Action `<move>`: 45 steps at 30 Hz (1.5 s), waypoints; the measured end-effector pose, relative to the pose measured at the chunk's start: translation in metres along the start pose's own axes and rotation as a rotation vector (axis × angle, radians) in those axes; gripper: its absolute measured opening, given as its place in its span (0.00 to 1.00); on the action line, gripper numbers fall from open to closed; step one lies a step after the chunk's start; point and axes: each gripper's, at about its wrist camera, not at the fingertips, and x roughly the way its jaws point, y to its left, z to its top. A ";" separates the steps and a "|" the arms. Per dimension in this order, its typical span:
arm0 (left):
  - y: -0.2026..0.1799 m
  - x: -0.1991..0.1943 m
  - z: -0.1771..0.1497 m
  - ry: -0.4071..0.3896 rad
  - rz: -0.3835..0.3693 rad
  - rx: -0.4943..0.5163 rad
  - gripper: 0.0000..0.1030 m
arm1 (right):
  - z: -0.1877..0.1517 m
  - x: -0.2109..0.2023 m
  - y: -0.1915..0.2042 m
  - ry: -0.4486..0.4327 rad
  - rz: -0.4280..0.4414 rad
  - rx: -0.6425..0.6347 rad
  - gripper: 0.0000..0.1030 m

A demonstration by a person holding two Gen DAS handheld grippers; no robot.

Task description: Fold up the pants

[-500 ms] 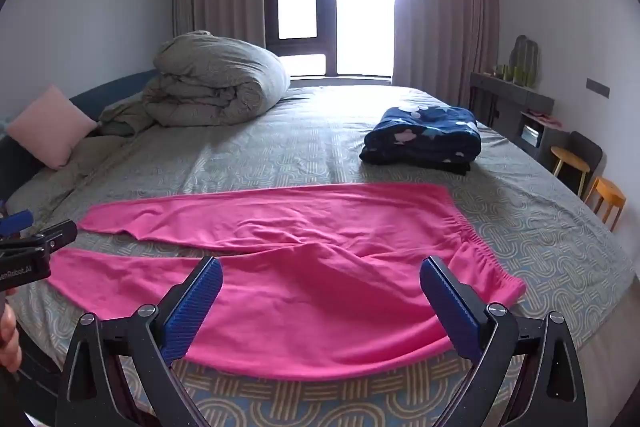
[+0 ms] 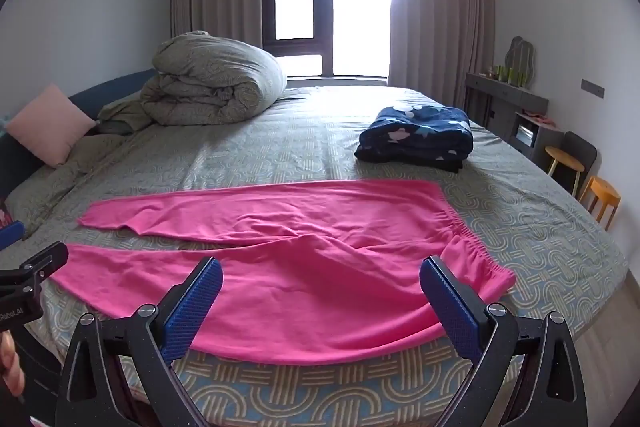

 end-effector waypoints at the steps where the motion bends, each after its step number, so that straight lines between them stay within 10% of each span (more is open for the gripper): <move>1: 0.000 0.001 -0.001 0.001 -0.001 -0.004 1.00 | 0.000 0.001 0.002 0.005 0.000 -0.002 0.98; 45: -0.017 -0.015 -0.016 -0.053 0.022 0.014 1.00 | -0.007 -0.001 -0.005 0.020 0.047 0.053 0.98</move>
